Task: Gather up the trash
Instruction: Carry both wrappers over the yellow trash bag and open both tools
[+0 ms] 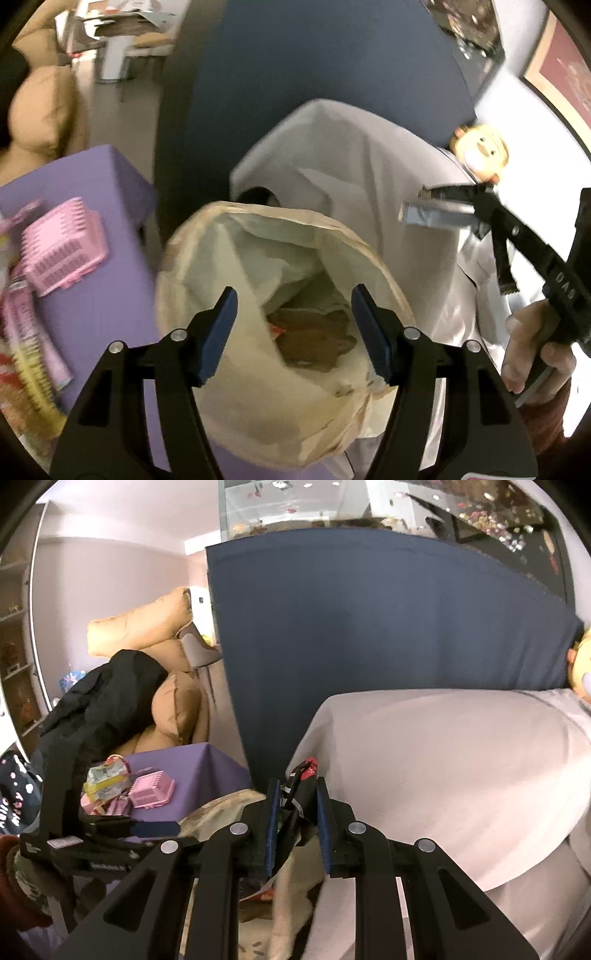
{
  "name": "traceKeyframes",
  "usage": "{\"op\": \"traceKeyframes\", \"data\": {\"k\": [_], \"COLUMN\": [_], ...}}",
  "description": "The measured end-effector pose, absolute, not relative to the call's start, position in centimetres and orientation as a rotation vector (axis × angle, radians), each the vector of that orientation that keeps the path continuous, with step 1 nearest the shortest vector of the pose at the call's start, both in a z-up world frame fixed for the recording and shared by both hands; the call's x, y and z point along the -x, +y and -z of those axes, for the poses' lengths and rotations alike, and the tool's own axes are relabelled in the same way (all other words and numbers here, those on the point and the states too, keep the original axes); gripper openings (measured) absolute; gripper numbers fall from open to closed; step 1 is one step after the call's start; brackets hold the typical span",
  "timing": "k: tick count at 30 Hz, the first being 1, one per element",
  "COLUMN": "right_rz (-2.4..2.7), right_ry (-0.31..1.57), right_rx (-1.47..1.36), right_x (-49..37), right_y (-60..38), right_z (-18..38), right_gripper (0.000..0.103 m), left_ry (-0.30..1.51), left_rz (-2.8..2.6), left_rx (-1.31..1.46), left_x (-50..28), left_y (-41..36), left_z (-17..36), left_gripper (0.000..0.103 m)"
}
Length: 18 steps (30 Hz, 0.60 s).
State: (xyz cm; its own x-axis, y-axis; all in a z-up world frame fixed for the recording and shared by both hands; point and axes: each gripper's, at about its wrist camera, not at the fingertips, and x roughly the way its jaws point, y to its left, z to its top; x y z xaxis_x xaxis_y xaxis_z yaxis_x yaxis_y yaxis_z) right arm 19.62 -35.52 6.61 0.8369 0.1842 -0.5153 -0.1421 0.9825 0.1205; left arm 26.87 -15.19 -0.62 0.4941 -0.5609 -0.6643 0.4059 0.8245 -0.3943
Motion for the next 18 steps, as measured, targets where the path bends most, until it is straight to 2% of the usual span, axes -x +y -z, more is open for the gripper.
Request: {"op": "traceKeyframes", "data": {"k": [8,18], "right_rz": [-0.349,-0.217], "right_ry": [0.667,0.911], "right_rx": [-0.08,-0.047], "right_x": [-21.4,-24.9], "right_y": [-30.7,-29.9], "right_z": [-3.5,5.4], "right_gripper": [0.019,0.019], "left_ry": [0.787,0.808], "left_rz": [0.507,0.501], "left_rx": [0.156,0.194], "left_x": [-23.5,-20.8], "left_y": [-11.3,-8.2], "left_z": [-0.5,0.5], "left_gripper": [0.061,0.061]}}
